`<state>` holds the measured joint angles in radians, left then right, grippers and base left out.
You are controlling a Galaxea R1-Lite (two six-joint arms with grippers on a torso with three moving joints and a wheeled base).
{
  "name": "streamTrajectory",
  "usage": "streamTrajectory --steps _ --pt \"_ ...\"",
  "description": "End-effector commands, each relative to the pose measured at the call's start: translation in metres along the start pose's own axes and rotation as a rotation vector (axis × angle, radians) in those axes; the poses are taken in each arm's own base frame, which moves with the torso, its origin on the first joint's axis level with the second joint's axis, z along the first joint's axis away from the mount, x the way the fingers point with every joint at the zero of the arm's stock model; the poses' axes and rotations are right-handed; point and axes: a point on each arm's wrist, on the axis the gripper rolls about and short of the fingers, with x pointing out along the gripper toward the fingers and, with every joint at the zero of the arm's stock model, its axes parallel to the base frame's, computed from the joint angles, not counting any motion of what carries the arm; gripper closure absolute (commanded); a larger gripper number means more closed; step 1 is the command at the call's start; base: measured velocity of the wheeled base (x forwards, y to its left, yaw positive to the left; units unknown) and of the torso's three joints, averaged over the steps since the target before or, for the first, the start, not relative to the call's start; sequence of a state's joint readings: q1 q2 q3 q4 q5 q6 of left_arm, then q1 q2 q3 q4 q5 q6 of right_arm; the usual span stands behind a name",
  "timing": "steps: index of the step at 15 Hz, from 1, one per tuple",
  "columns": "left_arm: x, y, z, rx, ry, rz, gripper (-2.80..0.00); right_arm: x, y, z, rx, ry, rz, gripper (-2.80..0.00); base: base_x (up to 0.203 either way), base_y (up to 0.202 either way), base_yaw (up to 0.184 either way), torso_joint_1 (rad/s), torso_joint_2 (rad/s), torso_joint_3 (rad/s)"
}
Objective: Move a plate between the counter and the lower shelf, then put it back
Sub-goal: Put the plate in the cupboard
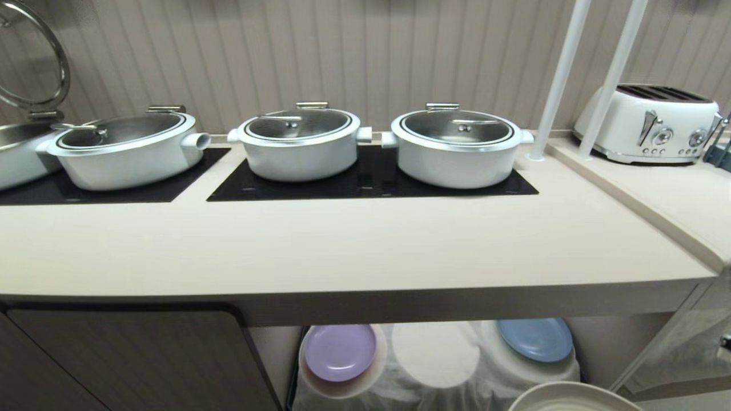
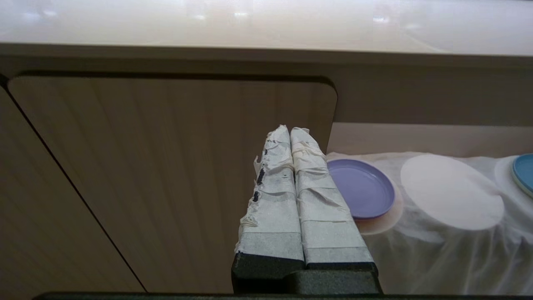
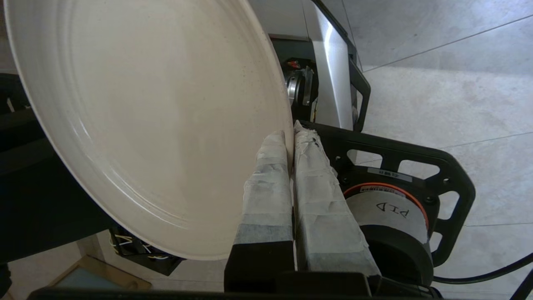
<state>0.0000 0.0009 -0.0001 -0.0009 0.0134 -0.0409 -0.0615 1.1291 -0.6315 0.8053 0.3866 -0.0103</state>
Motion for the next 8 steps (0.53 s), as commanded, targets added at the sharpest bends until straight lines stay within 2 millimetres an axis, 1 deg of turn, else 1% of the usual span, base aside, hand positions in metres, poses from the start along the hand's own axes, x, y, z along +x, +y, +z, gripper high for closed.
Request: streamTrajectory --steps 1,8 --pt "0.0001 0.0000 0.0001 -0.001 0.000 0.000 0.00 0.0005 -0.0001 -0.0003 0.003 0.008 0.003 0.00 0.000 0.000 0.000 -0.242 0.55 0.286" --pt "0.0001 0.0000 0.0001 -0.001 0.000 0.002 0.00 0.0003 -0.0001 -0.0014 0.004 0.015 0.002 0.00 0.000 0.000 0.000 -0.246 0.54 0.294"
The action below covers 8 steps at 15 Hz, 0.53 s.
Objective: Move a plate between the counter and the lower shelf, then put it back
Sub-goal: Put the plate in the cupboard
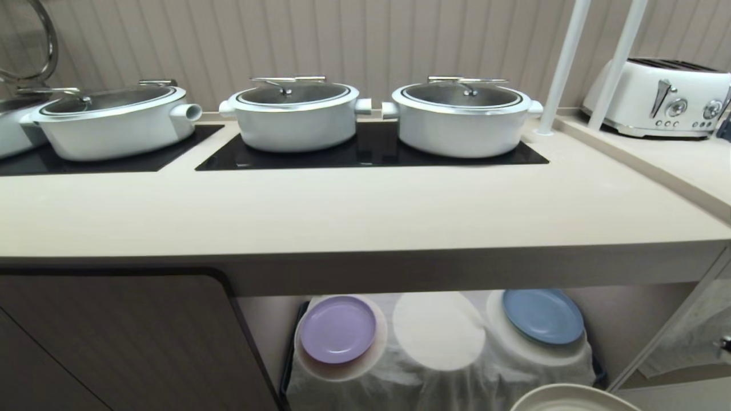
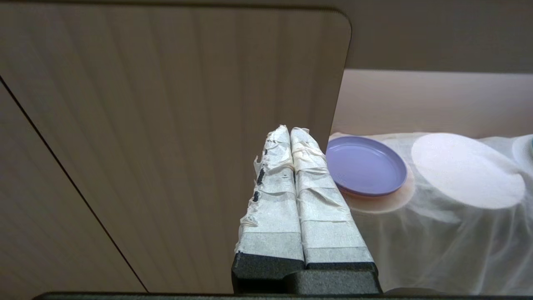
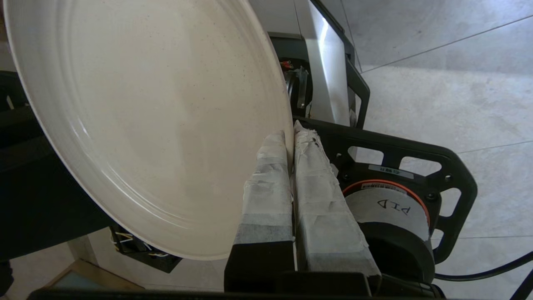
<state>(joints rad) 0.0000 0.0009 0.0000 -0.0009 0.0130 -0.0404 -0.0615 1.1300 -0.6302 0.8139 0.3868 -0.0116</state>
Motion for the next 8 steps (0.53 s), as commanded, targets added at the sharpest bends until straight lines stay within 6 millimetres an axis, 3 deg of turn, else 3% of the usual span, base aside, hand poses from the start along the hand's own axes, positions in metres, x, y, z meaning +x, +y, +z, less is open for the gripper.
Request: streamTrajectory --steps 1,8 --pt "0.0001 0.0000 0.0001 -0.001 0.000 0.001 0.00 0.0000 0.0001 -0.0009 0.003 0.009 0.003 0.00 0.000 0.000 0.000 -0.225 0.53 0.294" --pt "0.0001 0.0000 0.0001 -0.001 0.000 0.001 0.00 -0.0002 0.0001 -0.0017 0.005 0.014 0.001 0.00 0.000 0.000 0.000 -0.210 0.50 0.283"
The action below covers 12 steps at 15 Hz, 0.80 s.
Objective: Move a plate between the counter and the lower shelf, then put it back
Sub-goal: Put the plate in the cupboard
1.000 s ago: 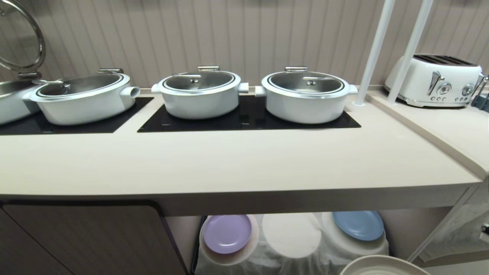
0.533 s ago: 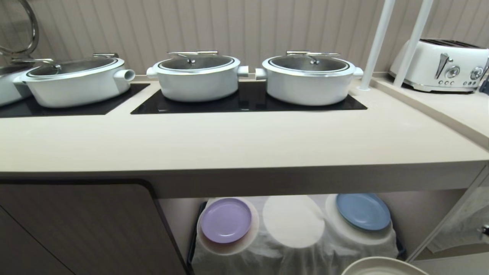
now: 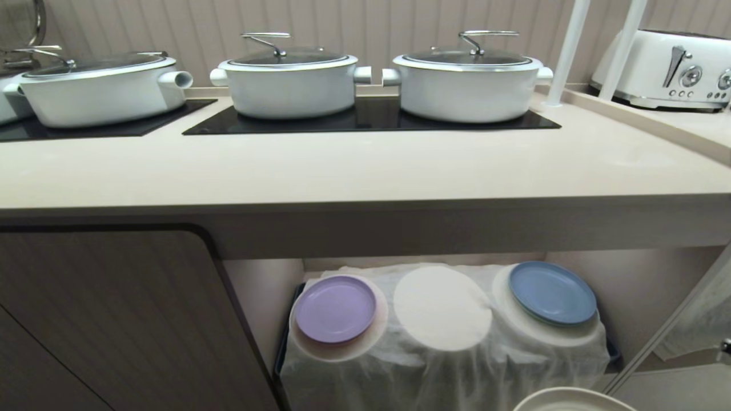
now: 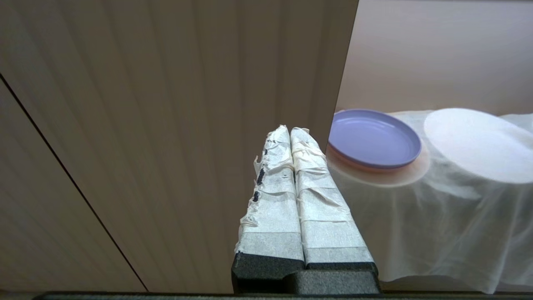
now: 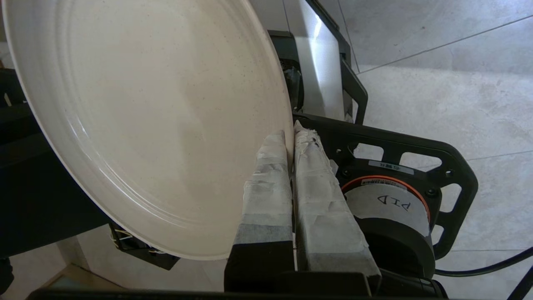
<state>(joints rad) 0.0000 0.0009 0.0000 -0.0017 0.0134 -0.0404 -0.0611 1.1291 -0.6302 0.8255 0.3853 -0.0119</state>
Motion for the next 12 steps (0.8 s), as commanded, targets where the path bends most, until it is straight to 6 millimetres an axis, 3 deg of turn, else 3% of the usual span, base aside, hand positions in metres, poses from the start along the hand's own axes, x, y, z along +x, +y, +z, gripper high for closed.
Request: streamTrajectory --steps 1,12 --pt "0.0001 0.0000 0.0000 -0.001 0.001 0.000 0.00 -0.0001 0.0001 -0.0004 0.001 0.004 0.003 0.00 0.000 0.000 0.000 -0.190 0.48 0.286" --pt "0.0001 0.0000 0.0000 -0.001 0.001 0.000 0.00 0.0005 -0.0002 -0.0004 0.004 0.009 0.003 0.00 0.000 0.000 0.000 -0.153 0.45 0.298"
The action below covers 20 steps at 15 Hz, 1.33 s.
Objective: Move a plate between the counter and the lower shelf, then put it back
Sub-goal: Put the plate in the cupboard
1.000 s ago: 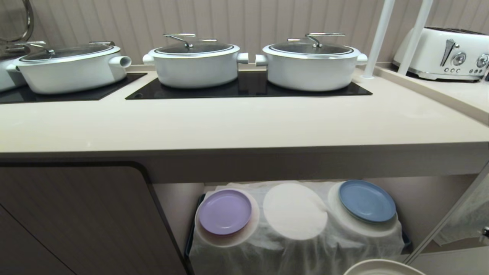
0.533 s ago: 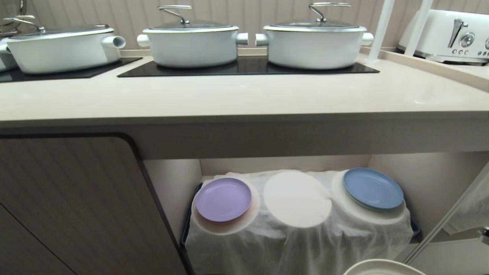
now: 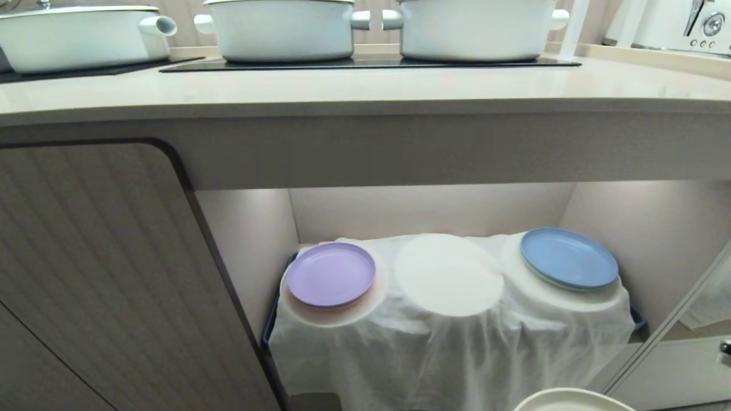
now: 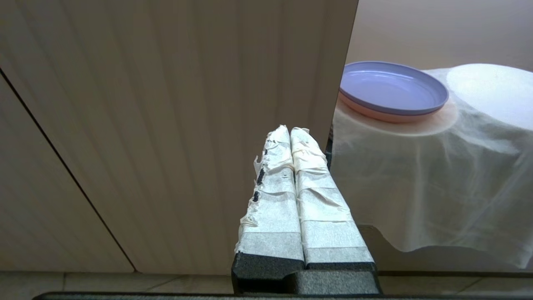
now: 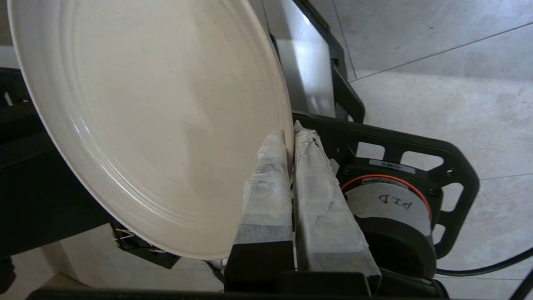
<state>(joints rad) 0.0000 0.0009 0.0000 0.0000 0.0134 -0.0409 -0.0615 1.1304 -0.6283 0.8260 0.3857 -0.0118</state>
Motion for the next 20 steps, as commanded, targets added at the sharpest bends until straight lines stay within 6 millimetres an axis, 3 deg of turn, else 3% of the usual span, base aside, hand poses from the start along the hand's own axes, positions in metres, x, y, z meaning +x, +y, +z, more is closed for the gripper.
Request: streamTrajectory --steps 1,20 --pt "0.0001 0.0000 0.0002 -0.001 -0.001 0.000 0.00 0.0001 0.0000 -0.0002 0.002 0.006 0.002 0.00 0.000 0.000 0.000 -0.047 0.20 0.160" --pt "0.0001 0.0000 0.0002 -0.001 -0.001 0.000 0.00 -0.0076 0.0020 0.0089 -0.004 -0.047 0.008 0.00 0.000 0.000 0.000 -0.003 0.01 0.009"
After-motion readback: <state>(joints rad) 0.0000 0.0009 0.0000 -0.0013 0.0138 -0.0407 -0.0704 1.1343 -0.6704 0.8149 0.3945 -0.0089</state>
